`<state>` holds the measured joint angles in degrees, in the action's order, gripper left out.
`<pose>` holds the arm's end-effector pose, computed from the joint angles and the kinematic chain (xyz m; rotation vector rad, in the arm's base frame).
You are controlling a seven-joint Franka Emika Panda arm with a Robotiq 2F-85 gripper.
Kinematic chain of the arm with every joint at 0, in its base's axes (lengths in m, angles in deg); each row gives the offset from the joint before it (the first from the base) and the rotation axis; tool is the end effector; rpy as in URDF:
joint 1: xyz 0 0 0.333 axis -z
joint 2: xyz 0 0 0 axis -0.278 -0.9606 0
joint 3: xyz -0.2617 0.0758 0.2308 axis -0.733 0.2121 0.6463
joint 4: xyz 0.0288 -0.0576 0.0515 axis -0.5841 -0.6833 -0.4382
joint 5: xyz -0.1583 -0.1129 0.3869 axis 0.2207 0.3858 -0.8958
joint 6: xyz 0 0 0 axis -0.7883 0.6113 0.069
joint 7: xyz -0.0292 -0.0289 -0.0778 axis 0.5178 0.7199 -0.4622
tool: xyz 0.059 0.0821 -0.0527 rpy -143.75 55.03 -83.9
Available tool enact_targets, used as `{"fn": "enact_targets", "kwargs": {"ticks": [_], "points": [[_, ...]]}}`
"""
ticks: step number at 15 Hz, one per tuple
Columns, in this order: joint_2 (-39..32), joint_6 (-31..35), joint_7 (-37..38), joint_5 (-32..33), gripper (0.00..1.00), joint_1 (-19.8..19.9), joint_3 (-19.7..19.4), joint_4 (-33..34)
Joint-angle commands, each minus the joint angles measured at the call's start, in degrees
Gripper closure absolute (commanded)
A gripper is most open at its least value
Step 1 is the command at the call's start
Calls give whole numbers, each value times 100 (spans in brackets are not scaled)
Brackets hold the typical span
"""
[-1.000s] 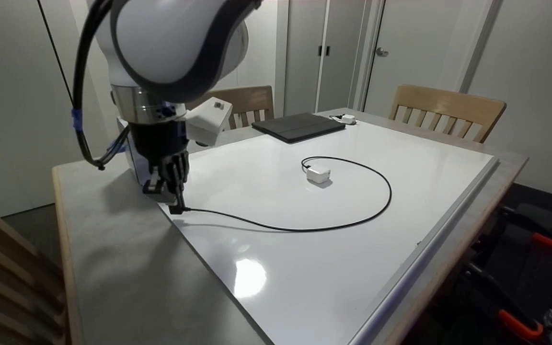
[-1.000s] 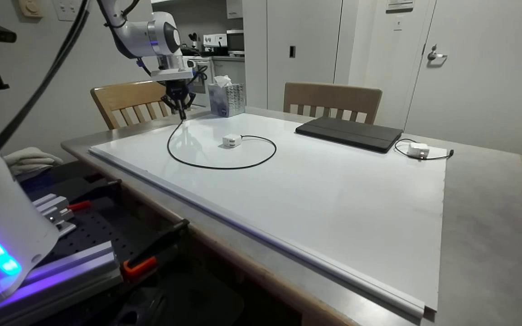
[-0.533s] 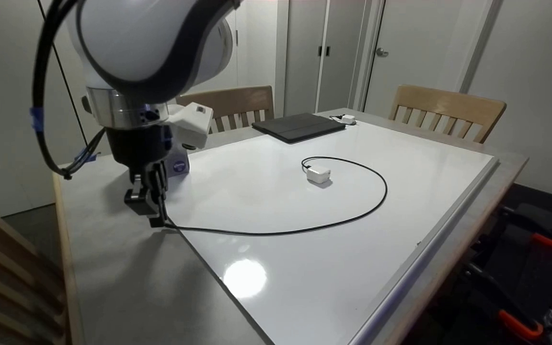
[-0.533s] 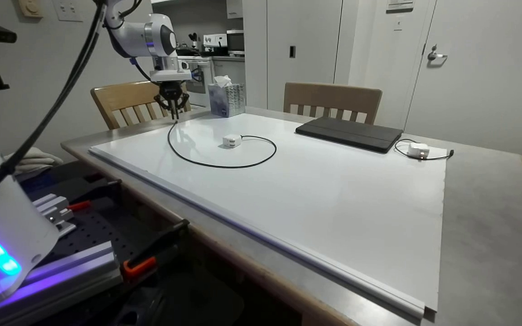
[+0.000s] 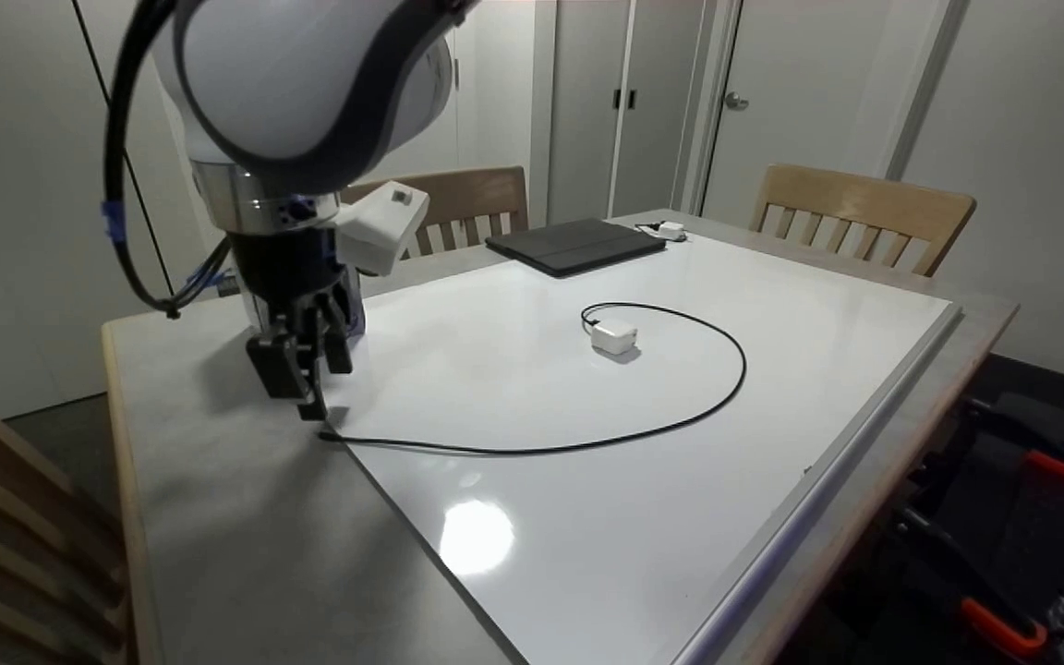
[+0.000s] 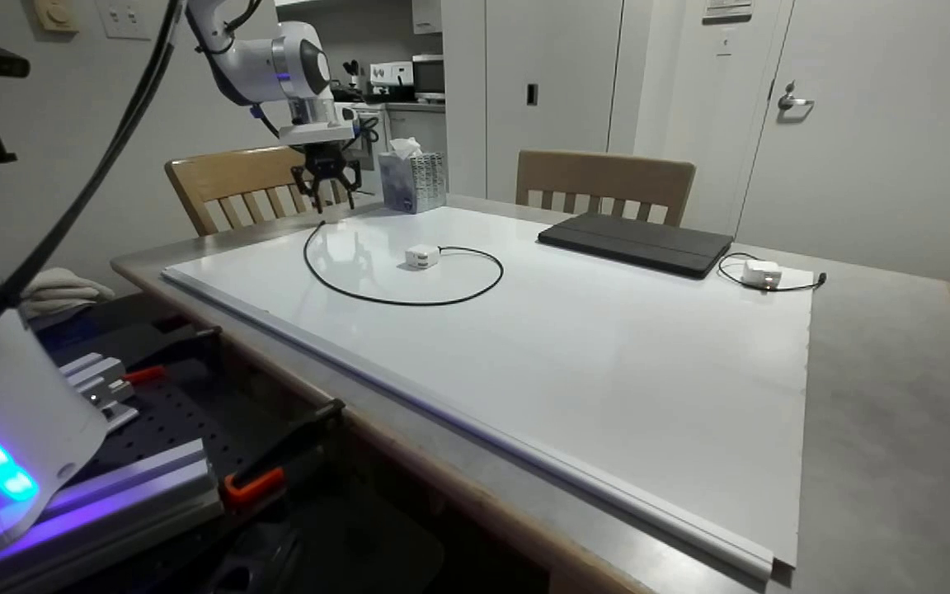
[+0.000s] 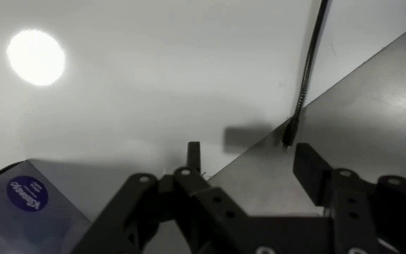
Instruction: Straighten out the charger on the table
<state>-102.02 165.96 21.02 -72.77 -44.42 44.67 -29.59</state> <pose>0.6517 0.4594 0.1630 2.7614 1.3090 0.0361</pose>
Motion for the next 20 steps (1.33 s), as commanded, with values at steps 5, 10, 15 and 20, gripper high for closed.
{"fn": "enact_targets", "kwargs": {"ticks": [5,10,15,20], "points": [[937,-47,2371,-30,0,-128,-597,-1041],[1423,-115,3807,46,0,-116,-1041,-1766],[1711,-33,4239,401,0,-9,-1316,-2341],[1876,55,4360,492,0,176,-1316,-2738]]}}
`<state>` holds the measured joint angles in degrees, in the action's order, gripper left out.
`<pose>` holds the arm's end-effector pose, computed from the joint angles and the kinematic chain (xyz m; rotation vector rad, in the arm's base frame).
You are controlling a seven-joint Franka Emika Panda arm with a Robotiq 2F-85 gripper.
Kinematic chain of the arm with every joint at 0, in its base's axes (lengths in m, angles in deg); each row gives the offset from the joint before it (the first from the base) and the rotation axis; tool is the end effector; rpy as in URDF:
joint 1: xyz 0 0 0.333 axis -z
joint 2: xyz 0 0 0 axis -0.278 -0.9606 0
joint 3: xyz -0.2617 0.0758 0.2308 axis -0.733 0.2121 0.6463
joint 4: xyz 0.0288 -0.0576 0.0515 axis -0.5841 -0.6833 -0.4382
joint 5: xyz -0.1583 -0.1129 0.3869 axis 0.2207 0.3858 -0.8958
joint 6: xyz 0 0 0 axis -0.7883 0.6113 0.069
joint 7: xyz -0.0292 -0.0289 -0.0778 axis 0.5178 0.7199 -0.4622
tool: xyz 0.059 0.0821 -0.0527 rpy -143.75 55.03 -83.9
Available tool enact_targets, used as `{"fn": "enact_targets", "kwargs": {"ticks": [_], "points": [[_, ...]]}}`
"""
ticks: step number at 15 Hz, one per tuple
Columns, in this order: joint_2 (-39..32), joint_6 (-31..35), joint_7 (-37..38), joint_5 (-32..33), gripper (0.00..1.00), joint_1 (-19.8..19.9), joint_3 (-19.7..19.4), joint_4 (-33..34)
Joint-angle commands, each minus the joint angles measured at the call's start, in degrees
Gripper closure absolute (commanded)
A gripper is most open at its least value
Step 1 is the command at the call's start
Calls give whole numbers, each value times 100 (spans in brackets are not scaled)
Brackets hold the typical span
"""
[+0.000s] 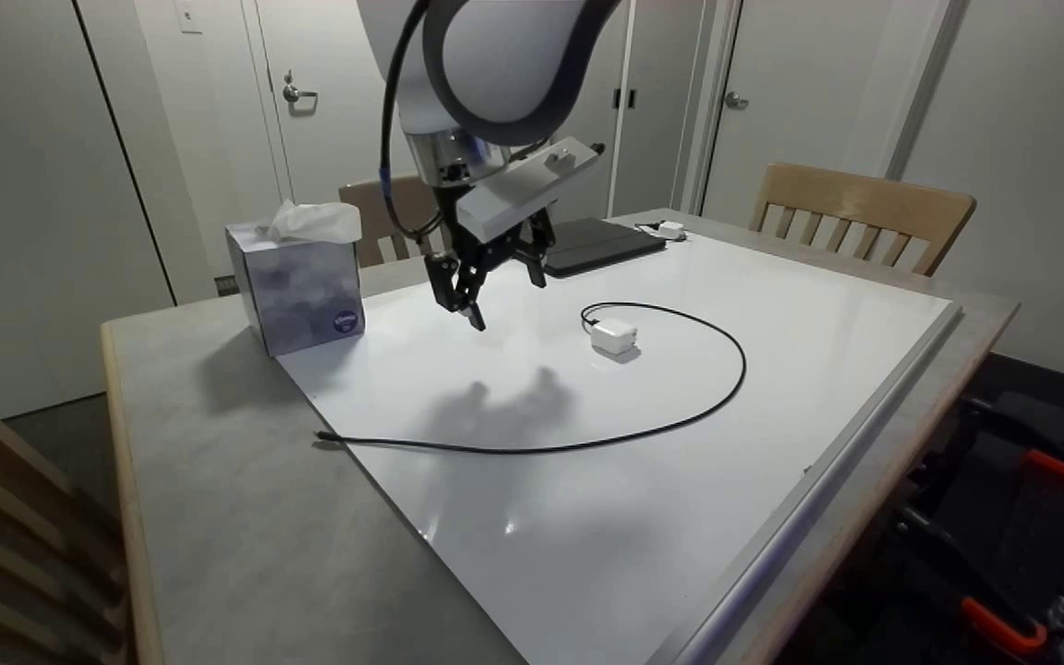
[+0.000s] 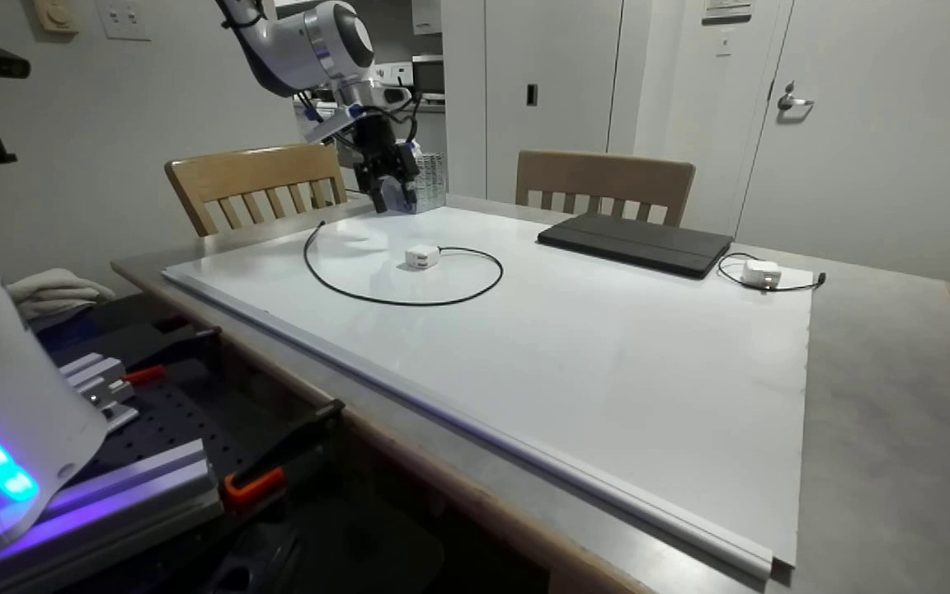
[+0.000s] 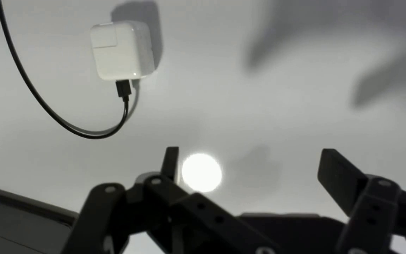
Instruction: Straighten out the charger on the table
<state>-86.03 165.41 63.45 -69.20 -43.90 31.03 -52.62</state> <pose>0.6409 0.2734 0.1900 2.8095 0.0434 0.0274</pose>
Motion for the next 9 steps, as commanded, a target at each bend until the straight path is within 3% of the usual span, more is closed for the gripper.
{"fn": "enact_targets", "kwargs": {"ticks": [1,9], "points": [[298,123,154,112,0,158,50,-491],[758,206,986,149,0,314,-8,-1392]]}}
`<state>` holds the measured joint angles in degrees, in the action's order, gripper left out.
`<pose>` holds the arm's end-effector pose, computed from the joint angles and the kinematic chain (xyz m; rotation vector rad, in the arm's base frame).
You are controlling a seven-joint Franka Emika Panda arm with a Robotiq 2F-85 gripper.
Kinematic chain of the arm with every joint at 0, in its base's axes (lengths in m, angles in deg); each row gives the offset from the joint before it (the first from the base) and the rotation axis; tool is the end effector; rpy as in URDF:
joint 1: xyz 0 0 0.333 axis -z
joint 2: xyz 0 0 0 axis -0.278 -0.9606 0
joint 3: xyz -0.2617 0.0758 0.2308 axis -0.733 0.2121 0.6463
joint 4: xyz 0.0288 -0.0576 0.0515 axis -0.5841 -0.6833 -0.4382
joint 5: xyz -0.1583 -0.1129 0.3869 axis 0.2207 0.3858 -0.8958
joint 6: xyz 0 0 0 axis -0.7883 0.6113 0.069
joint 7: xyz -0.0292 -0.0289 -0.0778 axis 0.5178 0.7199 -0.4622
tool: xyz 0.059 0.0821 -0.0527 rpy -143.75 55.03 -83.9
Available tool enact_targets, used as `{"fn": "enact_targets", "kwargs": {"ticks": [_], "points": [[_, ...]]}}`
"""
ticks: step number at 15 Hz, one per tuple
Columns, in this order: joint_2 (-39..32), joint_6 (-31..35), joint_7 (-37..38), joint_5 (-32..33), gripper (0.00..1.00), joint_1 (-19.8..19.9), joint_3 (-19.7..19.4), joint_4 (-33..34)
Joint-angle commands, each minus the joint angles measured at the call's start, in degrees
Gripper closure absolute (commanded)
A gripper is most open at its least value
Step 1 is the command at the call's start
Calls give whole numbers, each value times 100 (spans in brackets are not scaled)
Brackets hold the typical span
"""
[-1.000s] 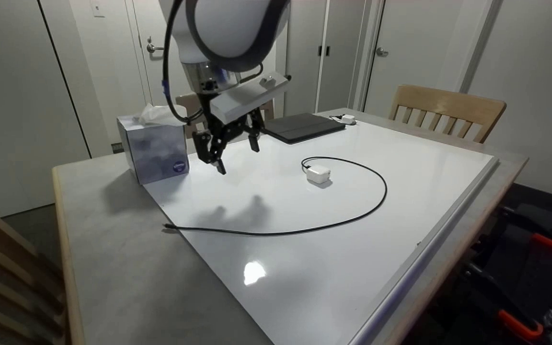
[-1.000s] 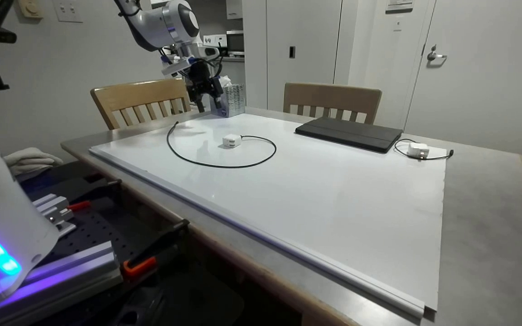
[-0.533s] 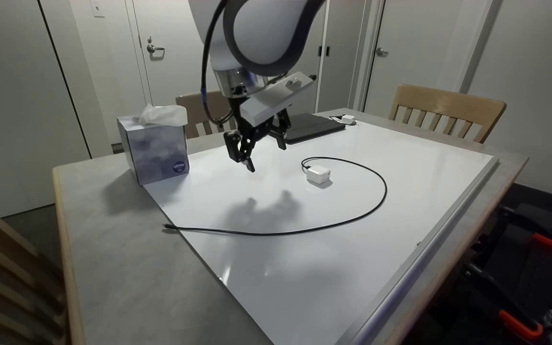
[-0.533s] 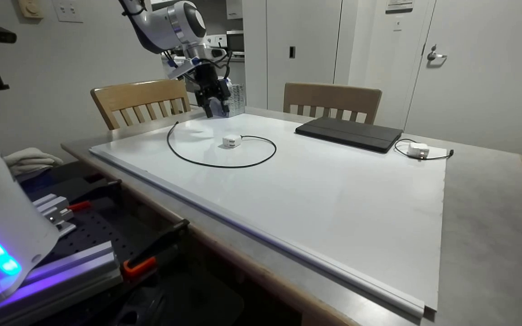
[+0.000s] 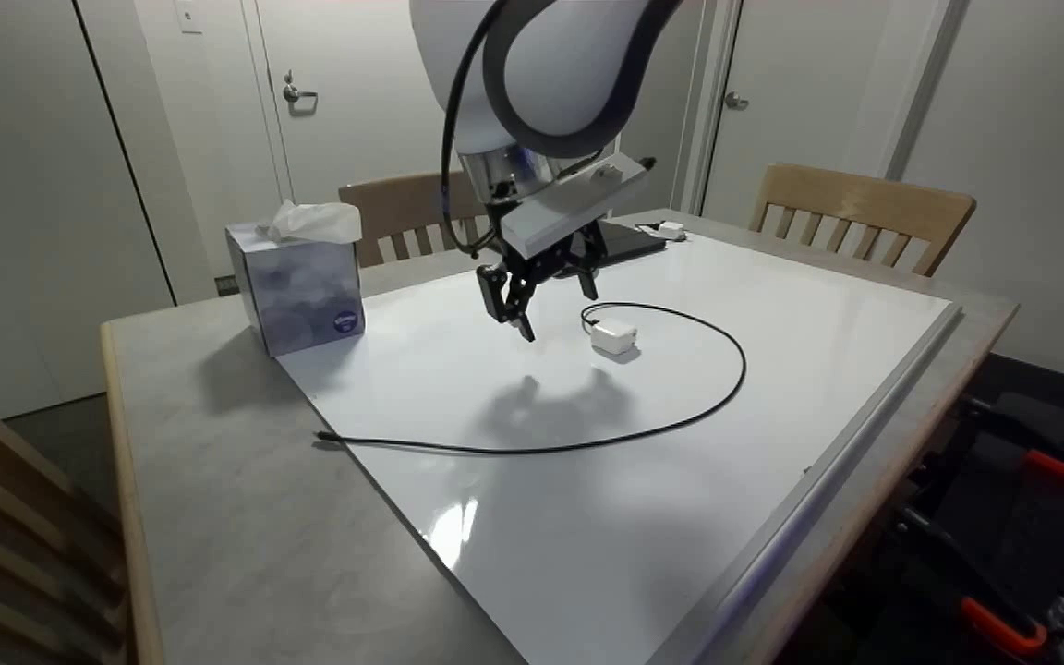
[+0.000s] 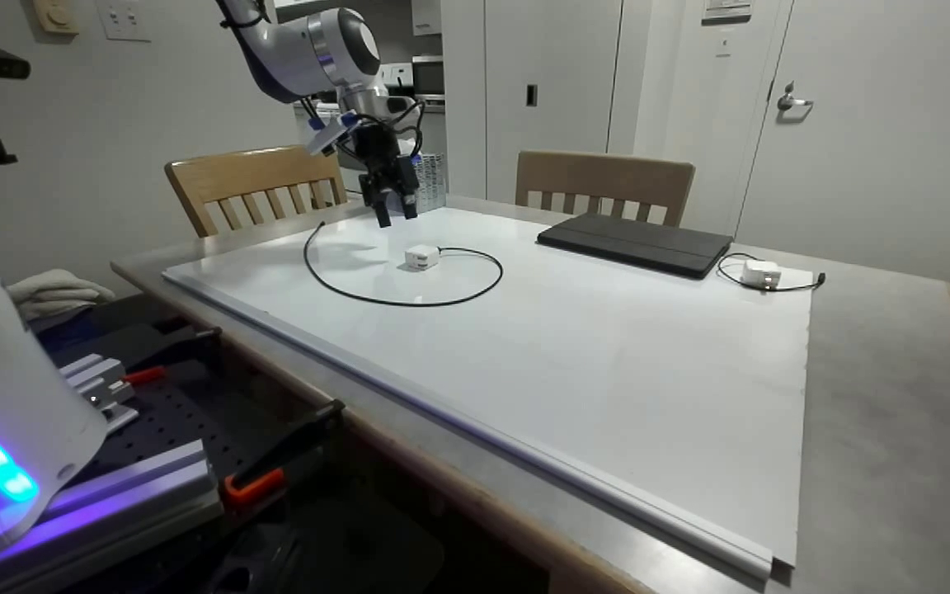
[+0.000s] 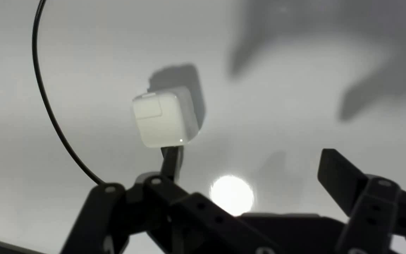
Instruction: Straighten out the charger on the table
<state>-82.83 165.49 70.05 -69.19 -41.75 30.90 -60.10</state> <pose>0.6116 0.2299 0.1749 2.7760 -0.1623 -0.0497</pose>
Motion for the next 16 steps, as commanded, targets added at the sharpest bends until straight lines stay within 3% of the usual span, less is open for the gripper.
{"fn": "enact_targets", "kwargs": {"ticks": [1,3,4,7,9,16], "points": [[520,257,479,162,0,121,-1,-790],[699,480,577,91,0,236,104,-1107],[327,174,541,89,0,211,130,-577],[512,312,569,89,0,250,146,-860],[388,76,1016,80,0,149,84,-669],[294,392,1479,-283,0,505,204,-634]]}}
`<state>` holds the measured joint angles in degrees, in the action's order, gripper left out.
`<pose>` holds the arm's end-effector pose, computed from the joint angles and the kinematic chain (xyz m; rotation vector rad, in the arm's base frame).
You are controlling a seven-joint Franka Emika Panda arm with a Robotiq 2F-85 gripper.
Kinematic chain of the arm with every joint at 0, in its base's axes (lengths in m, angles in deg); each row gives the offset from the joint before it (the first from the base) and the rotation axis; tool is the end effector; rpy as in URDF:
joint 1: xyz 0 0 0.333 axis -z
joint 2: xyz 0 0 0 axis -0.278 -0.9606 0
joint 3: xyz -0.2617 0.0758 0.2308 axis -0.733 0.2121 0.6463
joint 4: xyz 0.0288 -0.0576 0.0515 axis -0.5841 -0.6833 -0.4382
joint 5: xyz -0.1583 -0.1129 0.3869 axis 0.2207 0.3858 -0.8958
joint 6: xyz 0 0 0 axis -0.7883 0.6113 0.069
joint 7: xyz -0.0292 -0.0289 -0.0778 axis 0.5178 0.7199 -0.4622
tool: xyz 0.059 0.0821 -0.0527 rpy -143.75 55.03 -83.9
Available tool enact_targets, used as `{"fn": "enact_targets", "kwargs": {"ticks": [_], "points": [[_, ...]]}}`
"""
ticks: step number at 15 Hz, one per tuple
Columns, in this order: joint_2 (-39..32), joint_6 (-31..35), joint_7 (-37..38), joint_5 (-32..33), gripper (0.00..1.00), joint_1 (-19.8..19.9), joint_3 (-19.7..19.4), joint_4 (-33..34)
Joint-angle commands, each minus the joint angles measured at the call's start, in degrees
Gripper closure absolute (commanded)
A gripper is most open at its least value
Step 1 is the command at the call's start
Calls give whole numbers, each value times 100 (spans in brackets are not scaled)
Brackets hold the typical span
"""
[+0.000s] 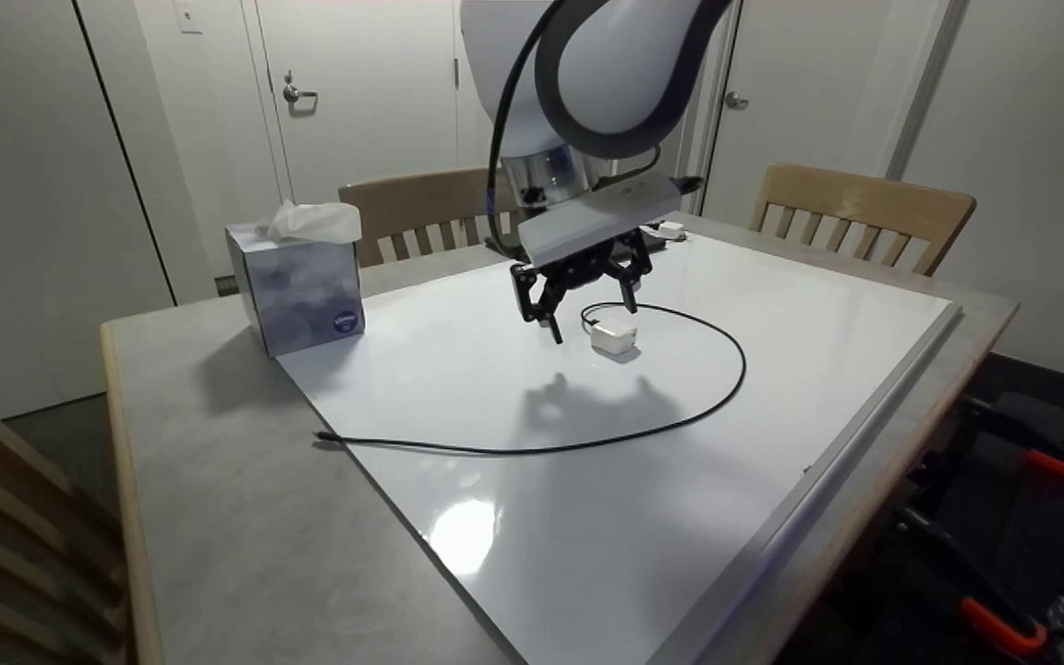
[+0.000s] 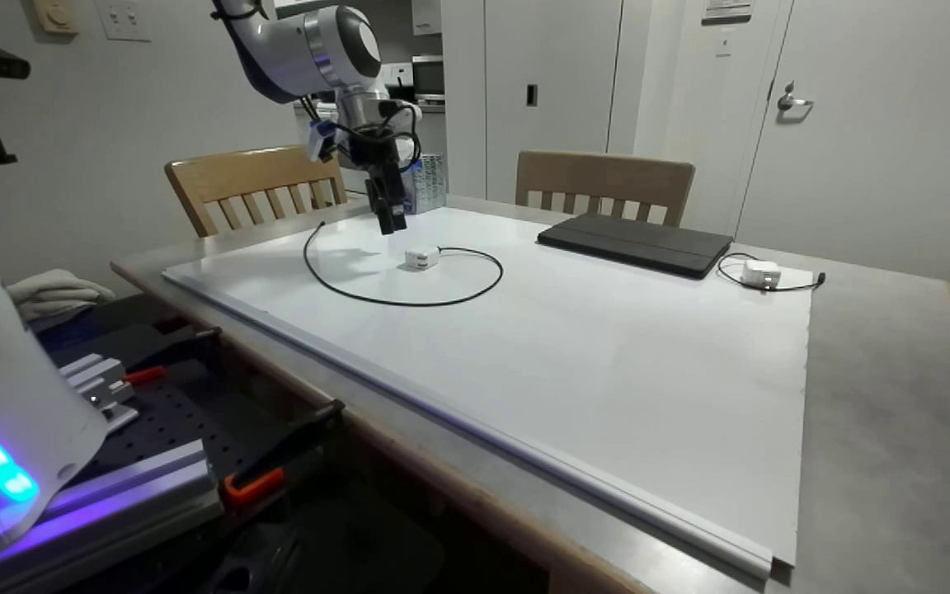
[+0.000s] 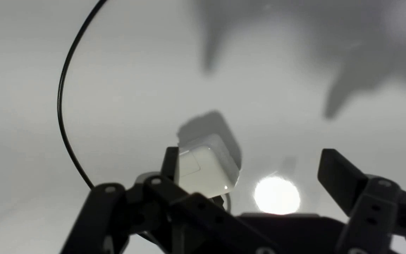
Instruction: Straighten out the charger on the table
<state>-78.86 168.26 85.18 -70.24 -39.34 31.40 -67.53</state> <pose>0.5826 0.1979 0.1718 2.7379 -0.5809 -0.0351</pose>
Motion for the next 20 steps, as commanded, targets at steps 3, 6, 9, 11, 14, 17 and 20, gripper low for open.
{"fn": "enact_targets", "kwargs": {"ticks": [3,6,9,11,14,17,20], "points": [[-133,317,-961,-281,0,615,325,118],[-276,305,-2245,-816,0,1031,539,295],[-427,-259,-2651,-1099,0,1018,410,592],[-455,-662,-2356,-1049,0,872,238,723],[-439,-981,-2147,-947,0,827,160,799],[-368,-471,-2933,-907,0,1066,298,594],[-421,-230,-3605,-1042,0,1208,324,562]]}}
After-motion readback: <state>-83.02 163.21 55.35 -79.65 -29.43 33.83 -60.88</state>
